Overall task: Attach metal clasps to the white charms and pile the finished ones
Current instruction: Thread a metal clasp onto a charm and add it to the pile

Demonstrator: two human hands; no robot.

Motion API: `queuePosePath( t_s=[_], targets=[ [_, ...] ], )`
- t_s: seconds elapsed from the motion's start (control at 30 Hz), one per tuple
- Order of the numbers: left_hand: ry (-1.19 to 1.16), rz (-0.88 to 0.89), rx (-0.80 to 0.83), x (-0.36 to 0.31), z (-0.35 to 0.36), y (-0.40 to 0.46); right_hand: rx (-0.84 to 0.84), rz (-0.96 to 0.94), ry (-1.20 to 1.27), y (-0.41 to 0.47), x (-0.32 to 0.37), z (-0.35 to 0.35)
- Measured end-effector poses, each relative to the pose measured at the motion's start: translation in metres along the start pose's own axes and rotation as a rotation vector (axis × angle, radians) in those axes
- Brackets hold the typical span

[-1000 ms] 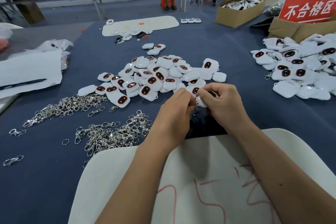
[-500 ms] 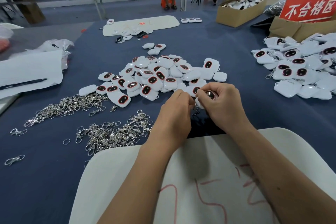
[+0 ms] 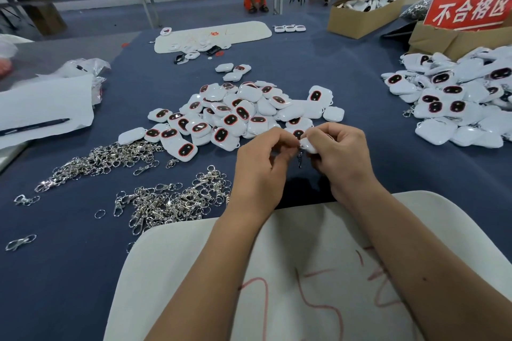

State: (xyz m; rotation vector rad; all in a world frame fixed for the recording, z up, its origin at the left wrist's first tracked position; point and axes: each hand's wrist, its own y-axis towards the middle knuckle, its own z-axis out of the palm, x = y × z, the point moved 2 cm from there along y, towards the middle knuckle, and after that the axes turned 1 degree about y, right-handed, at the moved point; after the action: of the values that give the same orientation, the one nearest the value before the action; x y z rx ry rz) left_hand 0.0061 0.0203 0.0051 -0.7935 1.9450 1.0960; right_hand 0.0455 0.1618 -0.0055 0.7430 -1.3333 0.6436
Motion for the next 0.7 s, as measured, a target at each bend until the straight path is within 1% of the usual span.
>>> queuePosePath(
  t_s=[0.17, 0.27, 0.4, 0.5, 0.63, 0.7],
  targets=[
    [-0.137, -0.105, -0.044, 0.002, 0.003, -0.001, -0.011, 0.032, 0.038, -0.001, 0.0, 0.002],
    [-0.13, -0.125, -0.07, 0.002, 0.004, -0.001, -0.011, 0.05, 0.045, -0.001, -0.001, 0.002],
    [-0.092, -0.135, -0.112, 0.003, 0.001, -0.001, 0.015, 0.017, 0.025, 0.0, -0.002, 0.003],
    [-0.068, -0.139, -0.141, 0.004, -0.002, 0.0, 0.098, -0.001, 0.049, 0.0, -0.002, 0.003],
    [0.007, -0.133, -0.153, 0.007, -0.007, 0.0, 0.298, 0.012, 0.146, -0.001, -0.001, 0.001],
    [0.028, -0.138, -0.158, 0.01, -0.01, 0.001, 0.347, 0.004, 0.135, -0.003, -0.001, 0.001]
  ],
)
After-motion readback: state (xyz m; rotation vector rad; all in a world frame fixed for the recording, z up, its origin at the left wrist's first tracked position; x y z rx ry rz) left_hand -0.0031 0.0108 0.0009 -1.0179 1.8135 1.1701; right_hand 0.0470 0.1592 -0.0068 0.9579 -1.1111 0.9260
